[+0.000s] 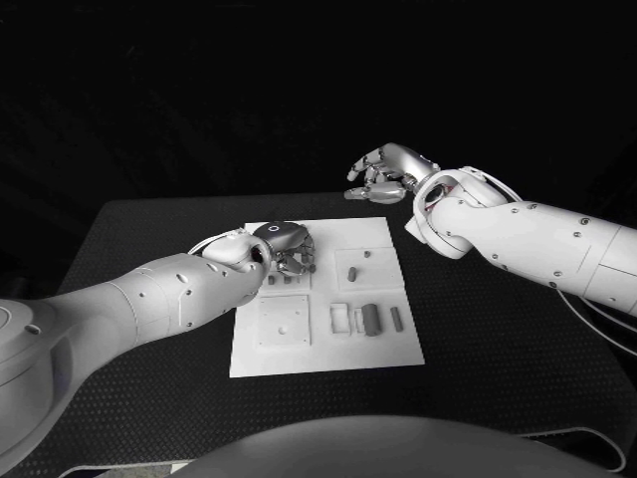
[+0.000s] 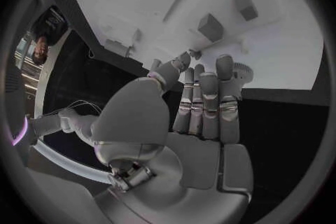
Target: Assemble the parts on the task board
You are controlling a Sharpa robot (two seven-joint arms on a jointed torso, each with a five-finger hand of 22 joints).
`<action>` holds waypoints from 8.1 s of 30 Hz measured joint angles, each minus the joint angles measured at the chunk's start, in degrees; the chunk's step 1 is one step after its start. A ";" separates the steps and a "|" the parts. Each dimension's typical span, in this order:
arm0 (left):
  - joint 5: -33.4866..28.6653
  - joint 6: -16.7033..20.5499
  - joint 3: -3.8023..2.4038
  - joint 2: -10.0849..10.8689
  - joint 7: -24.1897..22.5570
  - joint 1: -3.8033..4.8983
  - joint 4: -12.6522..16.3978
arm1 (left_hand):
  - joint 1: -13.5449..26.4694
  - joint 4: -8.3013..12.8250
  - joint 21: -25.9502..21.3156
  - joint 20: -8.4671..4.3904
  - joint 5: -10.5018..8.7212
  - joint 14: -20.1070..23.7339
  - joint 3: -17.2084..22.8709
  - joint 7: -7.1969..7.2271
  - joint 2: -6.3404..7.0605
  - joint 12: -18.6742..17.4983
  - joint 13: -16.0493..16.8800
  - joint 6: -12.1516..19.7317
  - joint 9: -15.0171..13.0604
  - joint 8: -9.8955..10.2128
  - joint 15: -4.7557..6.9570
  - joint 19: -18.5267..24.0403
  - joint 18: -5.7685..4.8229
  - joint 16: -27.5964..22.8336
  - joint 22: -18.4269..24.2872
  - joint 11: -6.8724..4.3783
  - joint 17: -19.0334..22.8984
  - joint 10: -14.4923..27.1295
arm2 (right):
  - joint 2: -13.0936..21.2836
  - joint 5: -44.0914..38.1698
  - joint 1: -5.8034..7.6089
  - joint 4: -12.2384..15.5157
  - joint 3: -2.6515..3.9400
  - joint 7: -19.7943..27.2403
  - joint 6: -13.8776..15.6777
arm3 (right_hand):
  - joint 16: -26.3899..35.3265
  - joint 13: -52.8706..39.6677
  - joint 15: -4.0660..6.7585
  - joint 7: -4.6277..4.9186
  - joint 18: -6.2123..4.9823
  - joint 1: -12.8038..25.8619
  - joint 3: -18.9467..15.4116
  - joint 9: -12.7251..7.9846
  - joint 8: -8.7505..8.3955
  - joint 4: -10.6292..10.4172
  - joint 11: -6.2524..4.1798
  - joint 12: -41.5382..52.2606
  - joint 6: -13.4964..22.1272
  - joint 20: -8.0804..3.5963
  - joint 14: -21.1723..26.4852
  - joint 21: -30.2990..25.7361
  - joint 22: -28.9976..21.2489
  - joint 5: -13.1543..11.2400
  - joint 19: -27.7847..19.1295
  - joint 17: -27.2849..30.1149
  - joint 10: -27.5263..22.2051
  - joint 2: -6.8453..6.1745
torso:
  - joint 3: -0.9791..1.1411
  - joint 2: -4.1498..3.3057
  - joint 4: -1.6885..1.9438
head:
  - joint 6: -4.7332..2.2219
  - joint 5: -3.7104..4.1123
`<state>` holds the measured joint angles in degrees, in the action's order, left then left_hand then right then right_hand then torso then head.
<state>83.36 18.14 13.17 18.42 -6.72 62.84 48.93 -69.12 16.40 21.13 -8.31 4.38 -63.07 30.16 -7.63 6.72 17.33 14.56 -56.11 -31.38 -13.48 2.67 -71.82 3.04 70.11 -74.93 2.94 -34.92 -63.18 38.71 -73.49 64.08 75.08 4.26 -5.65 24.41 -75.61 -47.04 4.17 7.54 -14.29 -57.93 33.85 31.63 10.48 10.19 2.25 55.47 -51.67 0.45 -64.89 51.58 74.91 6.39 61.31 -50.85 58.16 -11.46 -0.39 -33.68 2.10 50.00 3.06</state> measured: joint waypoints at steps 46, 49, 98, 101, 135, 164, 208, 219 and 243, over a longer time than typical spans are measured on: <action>-2.00 -1.29 -0.06 -3.29 2.85 -1.08 -3.55 | 5.39 -1.57 -0.01 0.85 0.00 -0.52 -3.00 -1.20 0.03 -5.15 1.00 2.15 2.08 1.33 -0.95 -0.37 -0.13 -0.01 0.02 1.52 -0.89 0.27 | -0.25 0.03 0.00 0.02 0.00 0.01 -0.01 | 0.00 0.04 -0.01 -0.08 0.00 0.00 0.00 -0.04 0.00 0.00 0.00 0.00 0.14 0.10 0.01 0.00 0.00 0.00 -0.10 0.00 0.00 0.00 | 0.10 0.08 0.05 | 0.00 0.61; -2.32 -1.29 -0.06 -3.51 2.85 -1.12 -3.71 | 5.39 -1.57 -0.01 0.85 0.00 -0.60 -3.00 -1.17 0.03 -5.42 1.00 2.20 2.08 1.33 -1.03 -0.37 -0.14 -0.01 0.02 1.55 -0.89 0.25 | -0.29 0.03 0.00 0.02 0.00 0.01 -0.01 | 0.00 0.04 -0.01 -0.08 0.00 0.00 0.00 -0.04 0.00 0.00 0.00 0.00 0.14 0.10 0.01 0.00 0.00 0.00 -0.10 0.00 0.00 0.00 | 0.09 0.10 0.05 | 0.00 0.65; -3.77 -2.12 -0.21 -5.36 2.89 -2.35 -7.38 | 6.48 -0.38 0.45 1.49 0.72 -1.11 -4.80 -2.90 2.25 -7.20 3.13 6.05 2.90 1.48 -1.55 -0.56 -1.76 -0.02 -0.13 2.28 -1.61 -0.94 | -0.55 0.06 0.09 -0.05 0.00 0.01 -0.18 | 0.00 0.08 -0.01 0.03 0.00 -0.23 0.00 -0.08 0.00 0.00 0.00 0.00 0.04 -0.01 0.01 0.00 0.00 0.00 0.01 -0.01 0.00 0.23 | 0.03 0.13 0.08 | 0.00 0.73; -3.72 -2.15 -0.22 -5.46 3.17 -2.35 -7.42 | 6.46 -0.38 0.45 1.49 0.72 -1.12 -4.80 -2.52 1.62 -7.49 3.41 4.75 2.65 0.89 -1.55 -0.57 -1.78 -0.04 -0.13 2.57 -1.69 -1.23 | -0.54 0.06 0.09 -0.05 0.00 0.01 -0.20 | 0.00 0.08 -0.01 0.03 0.00 -0.23 0.00 -0.08 0.00 0.00 0.00 0.00 0.04 0.00 0.01 0.00 0.00 0.00 0.01 -0.01 0.00 0.23 | 0.03 0.13 0.08 | 0.00 0.74; -4.74 -2.49 -0.23 -5.92 3.73 -2.35 -7.68 | 3.25 -0.39 3.77 0.42 0.70 -3.67 -2.44 -0.56 -0.67 -7.58 5.49 0.92 2.19 -1.63 -0.21 -3.04 -1.76 2.64 -0.09 1.01 -2.97 -3.55 | -0.70 0.09 0.10 -0.28 0.00 0.01 -0.35 | 0.00 0.12 -0.02 -0.06 0.00 -0.23 0.00 -0.07 0.00 0.00 0.00 0.22 0.16 0.09 0.01 0.00 0.00 0.00 -0.09 0.04 0.00 0.23 | 0.09 0.12 0.06 | 0.00 1.37; -10.93 -2.44 -0.30 -5.93 2.96 -2.25 -7.74 | 2.35 -2.84 6.36 -0.31 1.14 -3.97 4.44 -0.03 -4.95 -8.96 6.16 -0.40 2.23 -1.99 0.11 -2.72 -1.76 3.33 -0.15 0.54 -2.33 -5.52 | -0.76 0.11 0.10 -0.38 0.00 0.01 -0.40 | 0.00 0.12 -0.03 0.06 0.00 -0.23 0.00 -0.12 0.21 0.00 0.00 0.22 0.04 -0.04 0.02 0.00 0.00 0.00 0.05 0.03 0.00 0.23 | 0.05 0.14 0.08 | 0.00 1.68; -4.41 -2.34 -0.25 -7.43 7.21 -2.35 -8.28 | 0.15 0.05 8.17 -0.18 0.45 -4.11 0.36 -0.75 -0.09 -10.70 7.94 1.54 2.63 -2.04 0.00 -2.22 -1.71 4.63 -0.01 0.10 -1.53 -7.15 | -0.87 0.12 0.10 -0.52 0.00 0.00 -0.70 | 0.00 0.16 -0.03 -0.05 0.00 -0.23 0.00 -0.16 0.21 0.00 0.00 0.22 0.16 0.02 0.03 0.00 0.00 0.00 -0.01 0.03 0.00 0.23 | 0.03 0.12 0.05 | 0.00 2.18; -5.63 -3.16 -0.25 -7.61 6.75 -2.33 -8.46 | -0.69 -0.05 8.21 -0.18 1.89 -4.14 2.32 -0.61 -0.10 -10.69 8.17 1.27 2.58 -2.32 0.37 -2.23 -1.71 4.85 -0.07 0.11 -1.38 -7.57 | -0.90 0.13 0.10 -0.56 0.00 0.00 -0.73 | 0.00 0.21 -0.09 -0.05 0.00 -0.22 0.00 -0.15 0.21 0.00 0.00 0.22 0.17 0.09 0.08 0.00 0.00 0.00 -0.09 0.05 0.00 0.22 | 0.05 0.13 0.05 | 0.00 2.18; -14.67 -1.83 -1.05 -6.78 4.37 -2.42 -7.17 | -2.36 0.24 8.43 -0.98 3.25 -5.75 5.31 -0.22 -0.70 -11.85 8.67 0.44 2.55 -2.66 1.43 -3.26 -1.71 5.06 -0.02 -1.13 -0.85 -10.00 | -0.85 0.13 0.10 -0.69 -0.01 0.00 -0.76 | 0.00 0.20 -0.09 0.08 0.00 -0.22 0.00 -0.15 0.21 0.00 0.00 0.22 0.06 0.10 0.09 0.00 0.00 0.00 -0.10 0.07 0.00 0.23 | 0.02 0.15 0.09 | 0.00 2.11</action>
<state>68.68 16.31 12.12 11.64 -2.34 60.43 41.76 -71.47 16.64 29.56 -9.29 7.63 -68.83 35.47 -7.85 6.02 5.48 23.22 -55.67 -28.83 -16.14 4.10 -75.09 1.33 75.18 -74.95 1.81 -35.77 -73.17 37.86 -73.36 64.18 74.39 4.25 -5.65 23.65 -75.61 -46.84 4.08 7.62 -14.29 -58.16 33.85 31.49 10.69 10.19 2.25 55.69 -51.61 0.54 -64.81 51.58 74.91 6.39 61.21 -50.77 58.16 -11.24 -0.37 -33.54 2.20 50.00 5.17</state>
